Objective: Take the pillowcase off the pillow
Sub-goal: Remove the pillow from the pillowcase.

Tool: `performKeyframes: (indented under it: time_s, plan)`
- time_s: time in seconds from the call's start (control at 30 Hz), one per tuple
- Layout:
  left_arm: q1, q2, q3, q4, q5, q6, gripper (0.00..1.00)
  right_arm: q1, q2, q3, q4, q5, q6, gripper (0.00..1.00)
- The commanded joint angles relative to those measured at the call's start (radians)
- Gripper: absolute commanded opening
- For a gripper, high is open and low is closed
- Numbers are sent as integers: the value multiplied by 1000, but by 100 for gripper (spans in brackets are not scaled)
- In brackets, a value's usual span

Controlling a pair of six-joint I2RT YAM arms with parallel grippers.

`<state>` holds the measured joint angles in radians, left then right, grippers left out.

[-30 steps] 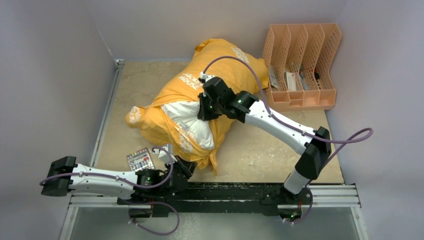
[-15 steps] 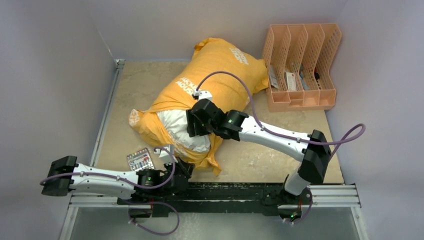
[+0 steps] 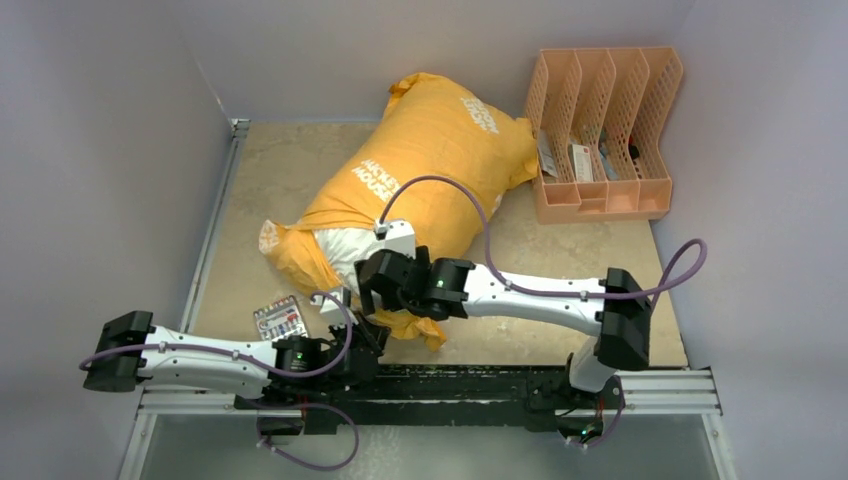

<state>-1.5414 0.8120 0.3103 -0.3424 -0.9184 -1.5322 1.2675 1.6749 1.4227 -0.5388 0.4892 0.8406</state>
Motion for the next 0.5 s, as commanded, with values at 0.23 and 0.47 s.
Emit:
performKeyframes:
  time_s: [0.23,0.47]
  plan:
    - [-8,13,24,-10,-13,6,0,4,-75,-198,42,28,92,88]
    - [-8,99,81,-116,17,-40,0,-96,-86,22,50,129,-111,0]
